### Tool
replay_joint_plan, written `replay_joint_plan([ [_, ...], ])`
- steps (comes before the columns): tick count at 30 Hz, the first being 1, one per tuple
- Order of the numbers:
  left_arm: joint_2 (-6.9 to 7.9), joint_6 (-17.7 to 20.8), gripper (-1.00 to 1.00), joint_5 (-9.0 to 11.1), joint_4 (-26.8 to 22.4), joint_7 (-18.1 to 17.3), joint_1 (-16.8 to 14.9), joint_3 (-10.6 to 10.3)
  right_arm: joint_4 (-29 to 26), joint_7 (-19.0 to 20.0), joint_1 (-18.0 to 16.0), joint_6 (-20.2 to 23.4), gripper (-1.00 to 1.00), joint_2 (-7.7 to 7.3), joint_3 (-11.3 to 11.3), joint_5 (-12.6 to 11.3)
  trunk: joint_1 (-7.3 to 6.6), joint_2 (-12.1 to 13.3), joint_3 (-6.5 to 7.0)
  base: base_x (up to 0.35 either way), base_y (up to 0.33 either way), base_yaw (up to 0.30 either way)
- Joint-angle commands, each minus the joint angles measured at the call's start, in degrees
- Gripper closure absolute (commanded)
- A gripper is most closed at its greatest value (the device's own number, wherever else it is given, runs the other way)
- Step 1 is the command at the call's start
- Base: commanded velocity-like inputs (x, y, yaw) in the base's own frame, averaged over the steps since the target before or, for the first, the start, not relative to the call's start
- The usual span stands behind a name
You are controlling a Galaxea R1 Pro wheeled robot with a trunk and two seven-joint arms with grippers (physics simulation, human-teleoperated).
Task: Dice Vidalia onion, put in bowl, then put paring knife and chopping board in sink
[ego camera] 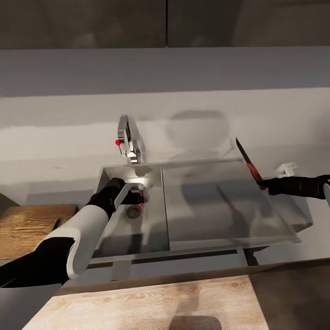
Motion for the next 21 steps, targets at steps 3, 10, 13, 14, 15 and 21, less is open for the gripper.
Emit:
replay_joint_plan([
  [3,-0.07,0.1,-1.0,0.1,-1.8,0.2,0.0,0.2,0.0,1.5,-0.1,0.5,1.0,-0.1,0.0,-0.4,0.03,-0.1,-0.23,0.0,0.0,0.0],
  [10,-0.79,-2.3,-1.0,0.0,-5.1,0.2,-0.1,0.2,0.0,1.9,-0.1,0.4,1.0,-0.47,0.0,-0.3,0.03,-0.1,-0.44,0.0,0.0,0.0],
  [13,-1.7,-2.4,-1.0,0.0,-5.9,0.3,-0.1,0.2,0.0,1.9,-0.1,0.4,1.0,-0.56,0.0,-0.4,0.03,-0.1,-0.45,0.0,0.0,0.0],
  [14,-1.8,-2.4,-1.0,0.0,-6.0,0.3,-0.1,0.2,0.0,1.9,-0.1,0.4,1.0,-0.6,0.0,-0.4,0.03,-0.1,-0.46,0.0,0.0,0.0],
  [15,-1.96,-2.4,-1.0,0.0,-6.1,0.3,-0.1,0.2,0.0,1.9,-0.1,0.4,1.0,-0.68,0.0,-0.4,0.03,-0.1,-0.46,0.0,0.0,0.0],
  [21,-2.2,-2.4,-1.0,0.0,-6.1,0.3,-0.1,0.2,0.0,1.9,-0.1,0.4,1.0,-0.8,0.0,-0.3,0.03,-0.1,-0.46,0.0,0.0,0.0],
])
